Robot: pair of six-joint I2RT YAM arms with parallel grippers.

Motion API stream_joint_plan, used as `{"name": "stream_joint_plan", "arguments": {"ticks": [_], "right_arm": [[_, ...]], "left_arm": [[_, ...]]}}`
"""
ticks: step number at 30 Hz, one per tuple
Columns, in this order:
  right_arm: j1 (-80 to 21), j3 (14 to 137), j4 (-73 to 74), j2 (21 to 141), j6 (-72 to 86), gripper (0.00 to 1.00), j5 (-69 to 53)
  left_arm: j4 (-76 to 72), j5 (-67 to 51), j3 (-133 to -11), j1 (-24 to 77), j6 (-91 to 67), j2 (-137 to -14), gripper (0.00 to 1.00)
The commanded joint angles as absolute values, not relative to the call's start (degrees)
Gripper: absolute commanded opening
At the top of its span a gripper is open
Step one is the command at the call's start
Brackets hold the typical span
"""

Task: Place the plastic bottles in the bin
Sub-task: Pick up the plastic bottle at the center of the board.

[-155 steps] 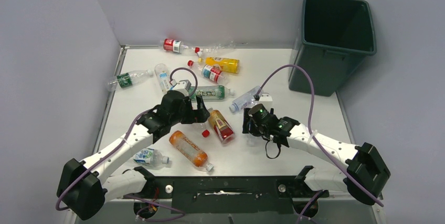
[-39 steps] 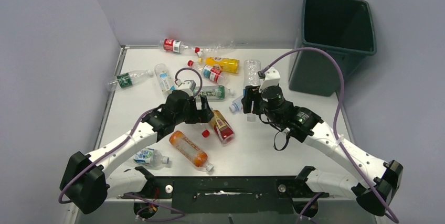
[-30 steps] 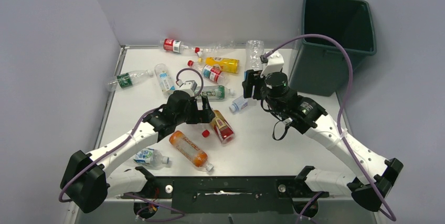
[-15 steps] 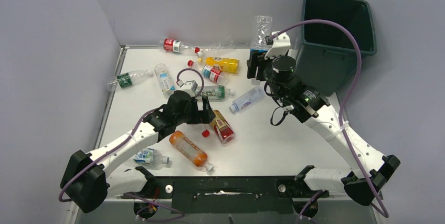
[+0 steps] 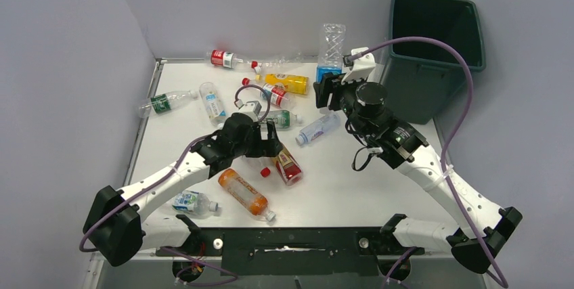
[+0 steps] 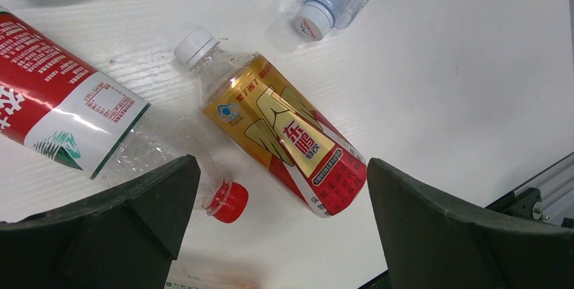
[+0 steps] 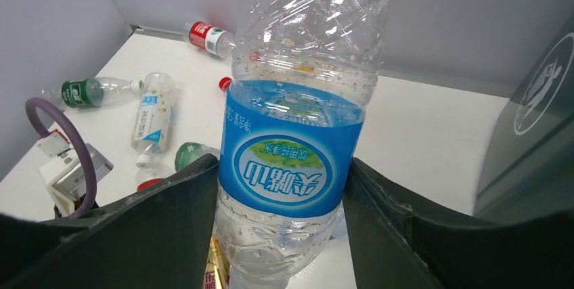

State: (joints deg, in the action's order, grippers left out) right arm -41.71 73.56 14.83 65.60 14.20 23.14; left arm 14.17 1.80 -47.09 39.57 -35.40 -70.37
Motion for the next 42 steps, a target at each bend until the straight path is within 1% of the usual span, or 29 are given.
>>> {"name": "stream_joint_plan", "arguments": {"ticks": [1, 11, 29, 42], "right_arm": [[-42.6, 70.04, 9.49, 64.31, 15.74, 0.61, 20.31], [-44.2, 67.66, 8.95, 64.61, 16.63, 0.61, 19.93], [-44.21, 73.19, 10.73, 65.49, 14.95, 0.61, 20.46], [-44.22, 69.89, 9.26, 65.46, 16.1, 0.61, 19.17]], "left_arm": [[13.77, 3.29, -50.73, 40.81, -35.41, -71.36, 0.98], [12.78, 3.71, -52.01, 42.18, -35.6, -74.53, 0.98], [12.13, 3.53, -52.19, 42.37, -34.64, -75.05, 0.98], [12.07, 3.45, -52.29, 42.4, -34.72, -75.39, 0.98]]}}
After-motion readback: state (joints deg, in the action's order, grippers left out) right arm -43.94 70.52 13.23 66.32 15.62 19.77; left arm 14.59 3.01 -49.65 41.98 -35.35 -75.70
